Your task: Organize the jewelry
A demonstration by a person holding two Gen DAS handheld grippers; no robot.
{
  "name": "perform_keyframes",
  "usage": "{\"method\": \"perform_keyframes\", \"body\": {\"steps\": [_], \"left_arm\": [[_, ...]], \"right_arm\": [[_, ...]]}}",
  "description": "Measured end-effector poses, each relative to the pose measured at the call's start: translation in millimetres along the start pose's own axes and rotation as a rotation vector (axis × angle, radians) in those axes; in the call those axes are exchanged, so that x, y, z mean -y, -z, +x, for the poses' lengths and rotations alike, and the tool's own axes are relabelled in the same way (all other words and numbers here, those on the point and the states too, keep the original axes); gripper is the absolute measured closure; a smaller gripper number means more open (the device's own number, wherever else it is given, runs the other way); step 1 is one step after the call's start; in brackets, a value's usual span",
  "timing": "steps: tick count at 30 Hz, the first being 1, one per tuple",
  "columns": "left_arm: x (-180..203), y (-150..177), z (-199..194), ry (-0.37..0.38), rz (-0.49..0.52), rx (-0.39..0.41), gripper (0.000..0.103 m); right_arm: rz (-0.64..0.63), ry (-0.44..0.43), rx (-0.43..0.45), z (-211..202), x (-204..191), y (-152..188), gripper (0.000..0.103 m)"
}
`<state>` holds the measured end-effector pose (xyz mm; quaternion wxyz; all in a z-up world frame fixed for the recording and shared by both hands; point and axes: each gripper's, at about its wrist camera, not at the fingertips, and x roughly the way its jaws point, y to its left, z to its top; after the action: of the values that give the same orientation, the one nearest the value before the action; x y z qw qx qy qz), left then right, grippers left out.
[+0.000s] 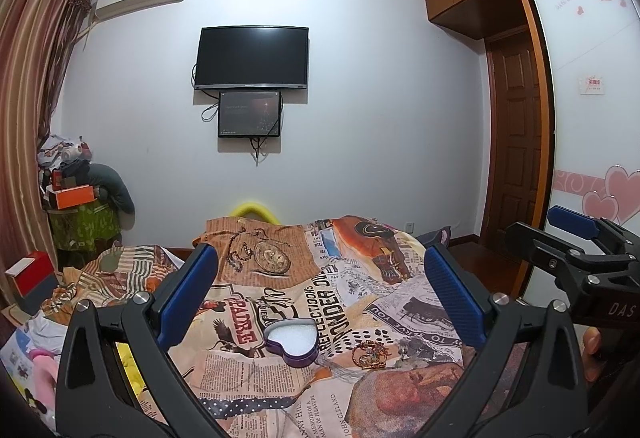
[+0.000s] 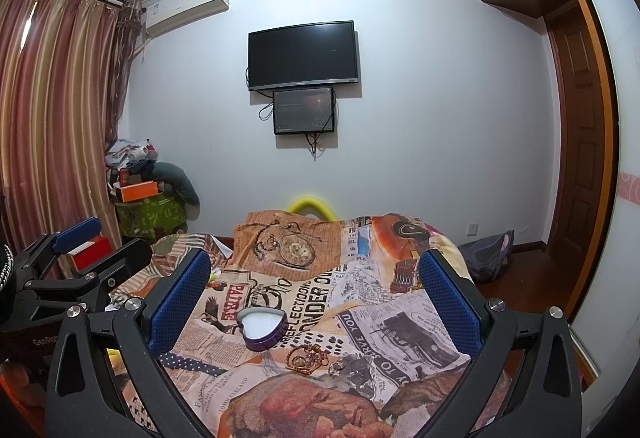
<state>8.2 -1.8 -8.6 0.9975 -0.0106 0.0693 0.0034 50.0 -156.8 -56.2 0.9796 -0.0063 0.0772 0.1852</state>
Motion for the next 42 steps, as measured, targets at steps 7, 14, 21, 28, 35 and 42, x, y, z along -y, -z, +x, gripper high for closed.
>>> {"method": "perform_keyframes", "body": {"steps": [7,14,21,28,35,42], "left_arm": [[0.3,-0.1,0.2,0.0,0.001,0.0,0.0],[0.8,-0.7,0.2,0.0,0.001,-0.001,0.0],[1.3,0.5,1.9,-0.001,0.002,-0.004,0.0],[1.5,1.3,2.8,-0.001,0.004,-0.007,0.0],[3.4,3.8,9.1,0.001,0.008,-0.021,0.0],[5.8,9.7,29.9,0.0,0.011,-0.059,0.0]], "right_arm": [[0.004,0.001,0.0,0.5,1.1,0.1,0.0],[0.011,0.002,0.001,0.7,3.2,1.8,0.0],[0.011,0.002,0.001,0.5,3.1,1.8,0.0],[0.014,0.002,0.0,0.4,3.7,2.2,0.0],[0.025,0.005,-0.014,3.7,7.2,4.6,0.0],[0.045,0.018,-0.053,16.9,15.4,12.7,0.0]]}}
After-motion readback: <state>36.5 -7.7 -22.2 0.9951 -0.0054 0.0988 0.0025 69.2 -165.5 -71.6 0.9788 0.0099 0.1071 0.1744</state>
